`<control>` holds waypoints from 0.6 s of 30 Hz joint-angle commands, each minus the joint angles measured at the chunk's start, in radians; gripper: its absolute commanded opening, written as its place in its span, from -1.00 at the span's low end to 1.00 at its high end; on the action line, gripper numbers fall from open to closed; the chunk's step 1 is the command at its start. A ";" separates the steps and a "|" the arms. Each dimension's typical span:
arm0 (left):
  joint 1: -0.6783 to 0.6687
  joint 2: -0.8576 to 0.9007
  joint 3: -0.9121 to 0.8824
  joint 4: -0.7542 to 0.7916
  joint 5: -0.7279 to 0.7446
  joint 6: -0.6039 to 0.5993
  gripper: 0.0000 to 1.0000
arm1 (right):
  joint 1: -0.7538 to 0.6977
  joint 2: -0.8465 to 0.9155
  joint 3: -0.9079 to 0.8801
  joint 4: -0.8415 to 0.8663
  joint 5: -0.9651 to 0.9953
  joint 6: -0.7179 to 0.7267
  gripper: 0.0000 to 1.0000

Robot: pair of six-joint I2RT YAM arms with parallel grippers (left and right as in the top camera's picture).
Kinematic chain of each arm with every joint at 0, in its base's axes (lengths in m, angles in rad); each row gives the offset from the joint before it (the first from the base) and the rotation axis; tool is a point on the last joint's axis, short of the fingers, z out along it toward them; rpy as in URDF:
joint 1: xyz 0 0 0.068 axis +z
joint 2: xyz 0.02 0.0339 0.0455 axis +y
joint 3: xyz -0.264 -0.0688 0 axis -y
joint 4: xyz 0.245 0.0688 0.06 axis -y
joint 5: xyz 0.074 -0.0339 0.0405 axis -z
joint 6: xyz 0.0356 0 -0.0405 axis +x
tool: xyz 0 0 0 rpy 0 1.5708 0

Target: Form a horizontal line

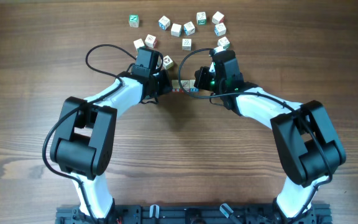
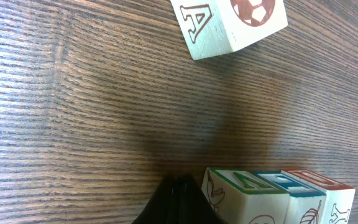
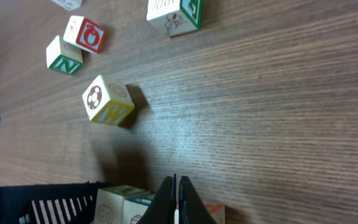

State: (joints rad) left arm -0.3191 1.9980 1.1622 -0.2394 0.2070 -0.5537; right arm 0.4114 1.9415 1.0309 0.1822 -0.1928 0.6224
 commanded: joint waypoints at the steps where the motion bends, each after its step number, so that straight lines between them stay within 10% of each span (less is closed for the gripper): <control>1: -0.005 0.052 -0.036 -0.019 -0.018 0.023 -0.92 | 0.002 0.041 0.028 0.029 0.028 -0.022 -0.91; 18: -0.005 0.052 -0.035 -0.019 -0.018 0.023 -0.92 | 0.002 0.060 0.050 -0.016 -0.037 -0.024 -0.91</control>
State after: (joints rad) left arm -0.3191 1.9980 1.1622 -0.2394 0.2070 -0.5537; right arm 0.4114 1.9846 1.0630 0.1780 -0.2085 0.6186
